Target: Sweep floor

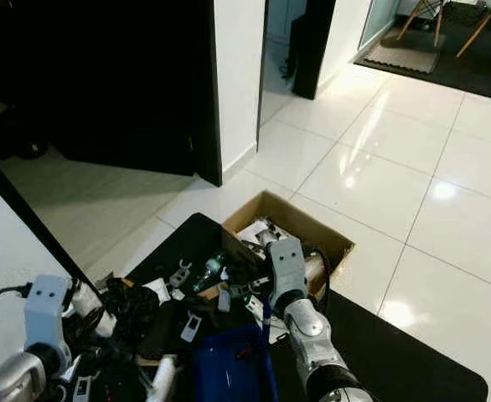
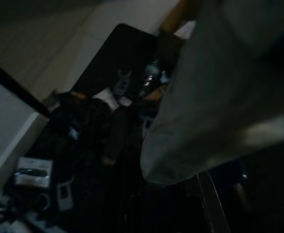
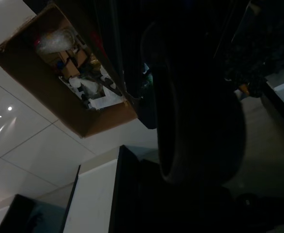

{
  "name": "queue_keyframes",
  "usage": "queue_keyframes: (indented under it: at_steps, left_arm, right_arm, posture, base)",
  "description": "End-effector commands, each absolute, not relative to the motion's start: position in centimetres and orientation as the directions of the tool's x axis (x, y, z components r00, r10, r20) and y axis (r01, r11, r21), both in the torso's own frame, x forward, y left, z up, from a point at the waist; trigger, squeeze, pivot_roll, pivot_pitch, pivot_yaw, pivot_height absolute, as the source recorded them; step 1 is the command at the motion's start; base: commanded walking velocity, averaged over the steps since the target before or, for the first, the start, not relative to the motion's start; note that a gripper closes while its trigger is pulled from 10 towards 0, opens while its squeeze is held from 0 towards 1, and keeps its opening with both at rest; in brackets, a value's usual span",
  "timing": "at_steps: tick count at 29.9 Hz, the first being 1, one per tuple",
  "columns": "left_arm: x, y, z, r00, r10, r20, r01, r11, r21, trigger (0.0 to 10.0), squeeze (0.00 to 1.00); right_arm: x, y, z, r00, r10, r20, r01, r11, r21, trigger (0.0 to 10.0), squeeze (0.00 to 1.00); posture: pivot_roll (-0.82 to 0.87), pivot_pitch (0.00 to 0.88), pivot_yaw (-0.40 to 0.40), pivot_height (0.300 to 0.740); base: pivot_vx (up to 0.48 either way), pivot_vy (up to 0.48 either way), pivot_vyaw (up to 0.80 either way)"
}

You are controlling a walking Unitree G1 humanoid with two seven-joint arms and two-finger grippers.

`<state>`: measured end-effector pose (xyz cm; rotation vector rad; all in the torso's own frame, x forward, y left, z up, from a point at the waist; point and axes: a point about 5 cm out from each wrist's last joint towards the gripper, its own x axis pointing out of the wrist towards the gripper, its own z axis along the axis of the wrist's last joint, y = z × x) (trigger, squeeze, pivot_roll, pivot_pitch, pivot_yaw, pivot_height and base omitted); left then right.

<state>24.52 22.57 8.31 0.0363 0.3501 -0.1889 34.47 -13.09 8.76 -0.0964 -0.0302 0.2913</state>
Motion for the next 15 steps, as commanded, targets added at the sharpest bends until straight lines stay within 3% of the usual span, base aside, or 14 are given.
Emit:
queue_keyframes:
  at_steps: [1, 9, 15]
  left_arm:
    - [23.4, 23.1, 6.5, 0.903, -0.129, -0.411, 0.158, 0.987, 0.038, 10.0, 0.00]
    - [23.2, 25.5, 7.3, 0.935, -0.058, -0.349, 0.090, 0.993, 0.075, 10.0, 0.00]
    - [23.9, 27.4, 9.5, 0.976, 0.020, -0.219, -0.022, 1.000, -0.008, 10.0, 0.00]
  right_arm:
    - [34.0, -12.9, 8.0, 0.954, 0.299, -0.002, -0.298, 0.952, -0.073, 10.0, 0.00]
    - [34.0, -12.7, 8.0, 0.953, 0.302, -0.002, -0.302, 0.951, -0.070, 10.0, 0.00]
    - [33.9, -12.6, 8.0, 0.951, 0.310, -0.003, -0.309, 0.948, -0.071, 10.0, 0.00]
  posture:
    - [0.14, 0.246, 0.044, 0.740]
    - [0.15, 0.250, 0.039, 0.740]
    - [0.14, 0.253, 0.036, 0.740]
  base:
    - [0.000, 0.000, 0.00]
    - [0.000, 0.000, 0.00]
    - [0.000, 0.000, 0.00]
